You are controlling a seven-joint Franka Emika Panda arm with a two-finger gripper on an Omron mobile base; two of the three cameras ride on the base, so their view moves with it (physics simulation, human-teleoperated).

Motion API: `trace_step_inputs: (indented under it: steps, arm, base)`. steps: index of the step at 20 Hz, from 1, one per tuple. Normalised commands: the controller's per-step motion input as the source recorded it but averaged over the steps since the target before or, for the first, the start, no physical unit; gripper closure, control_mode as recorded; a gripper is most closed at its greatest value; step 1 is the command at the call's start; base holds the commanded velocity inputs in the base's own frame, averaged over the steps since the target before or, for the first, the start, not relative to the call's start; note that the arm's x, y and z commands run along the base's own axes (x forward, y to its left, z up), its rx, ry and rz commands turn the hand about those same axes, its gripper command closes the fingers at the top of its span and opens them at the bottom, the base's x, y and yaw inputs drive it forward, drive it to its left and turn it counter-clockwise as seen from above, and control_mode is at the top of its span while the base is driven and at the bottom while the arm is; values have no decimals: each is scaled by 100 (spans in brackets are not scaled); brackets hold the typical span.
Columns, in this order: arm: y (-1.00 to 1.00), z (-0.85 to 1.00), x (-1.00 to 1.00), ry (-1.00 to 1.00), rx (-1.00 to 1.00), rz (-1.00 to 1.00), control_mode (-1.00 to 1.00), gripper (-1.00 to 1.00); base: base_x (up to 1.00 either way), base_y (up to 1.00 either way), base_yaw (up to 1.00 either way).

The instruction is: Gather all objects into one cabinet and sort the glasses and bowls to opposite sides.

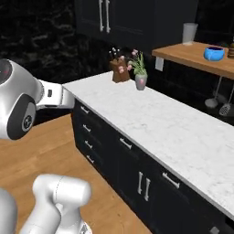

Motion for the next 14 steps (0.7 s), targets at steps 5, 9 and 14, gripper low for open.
trace_step_inputs:
  steps: [5,9,14]
  arm:
    - [0,0,0,0,0,0,100,-100]
    - [0,0,0,0,0,0,100,-100]
    - [0,0,0,0,0,0,100,-100]
  base:
    - [-21,-46,-62]
    - [-1,-39,-61]
    - [1,-10,-60]
